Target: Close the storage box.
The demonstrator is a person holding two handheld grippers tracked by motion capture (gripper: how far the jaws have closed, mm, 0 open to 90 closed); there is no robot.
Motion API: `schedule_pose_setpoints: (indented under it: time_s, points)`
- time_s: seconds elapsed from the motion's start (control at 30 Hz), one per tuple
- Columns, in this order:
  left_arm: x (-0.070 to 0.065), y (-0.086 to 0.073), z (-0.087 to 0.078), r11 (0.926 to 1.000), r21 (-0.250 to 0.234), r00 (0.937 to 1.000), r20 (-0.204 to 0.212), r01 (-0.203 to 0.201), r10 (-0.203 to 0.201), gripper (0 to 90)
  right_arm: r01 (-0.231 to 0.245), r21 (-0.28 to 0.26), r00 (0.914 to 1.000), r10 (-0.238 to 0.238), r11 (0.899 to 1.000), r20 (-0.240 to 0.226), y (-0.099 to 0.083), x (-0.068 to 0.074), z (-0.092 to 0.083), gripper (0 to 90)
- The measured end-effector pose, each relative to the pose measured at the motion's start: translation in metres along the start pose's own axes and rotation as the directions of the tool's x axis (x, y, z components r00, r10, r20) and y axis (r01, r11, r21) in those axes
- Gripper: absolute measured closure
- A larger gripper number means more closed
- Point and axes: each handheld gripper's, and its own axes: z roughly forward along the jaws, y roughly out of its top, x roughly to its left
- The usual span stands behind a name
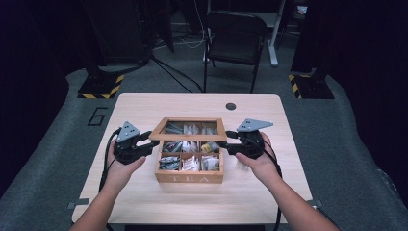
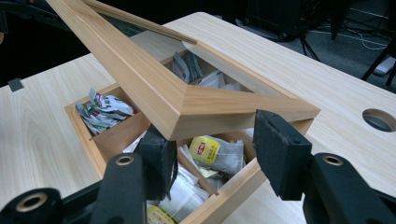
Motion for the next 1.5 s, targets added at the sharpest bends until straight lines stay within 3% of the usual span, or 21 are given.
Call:
schedule_pose_setpoints:
  time_s: [0.3, 0.47, 0.87, 1.07, 1.5]
  points:
    - [-0.006, -0.02, 0.001, 1.0, 0.008, 1.0, 0.008, 0.002, -0.002, 56.0, 0.033, -0.001, 0.999, -0.033, 0.999, 0.029, -0.018, 0.011, 0.001, 49.3]
    - [-0.008, -0.027, 0.001, 0.9996, 0.026, 0.9999, 0.002, -0.015, 0.015, 55.5, 0.017, -0.008, 0.9994, -0.017, 1.0, 0.031, -0.029, 0.016, 0.002, 49.4]
    - [-0.01, -0.038, -0.001, 0.9997, 0.023, 0.9998, 0.018, -0.006, 0.005, 55.3, 0.014, -0.009, 0.9992, -0.013, 1.0, 0.036, -0.039, 0.023, 0.002, 49.3]
    - [-0.011, -0.043, -0.003, 0.9988, 0.035, 0.9988, 0.036, -0.035, 0.034, 54.9, 0.005, -0.007, 0.9996, -0.004, 1.0, 0.027, -0.044, 0.023, 0.003, 49.3]
    - [-0.018, -0.055, -0.006, 0.9991, 0.041, 0.9983, 0.058, -0.008, 0.005, 49.6, 0.011, 0.013, 0.9995, -0.011, 1.0, 0.03, -0.056, 0.03, 0.005, 49.1]
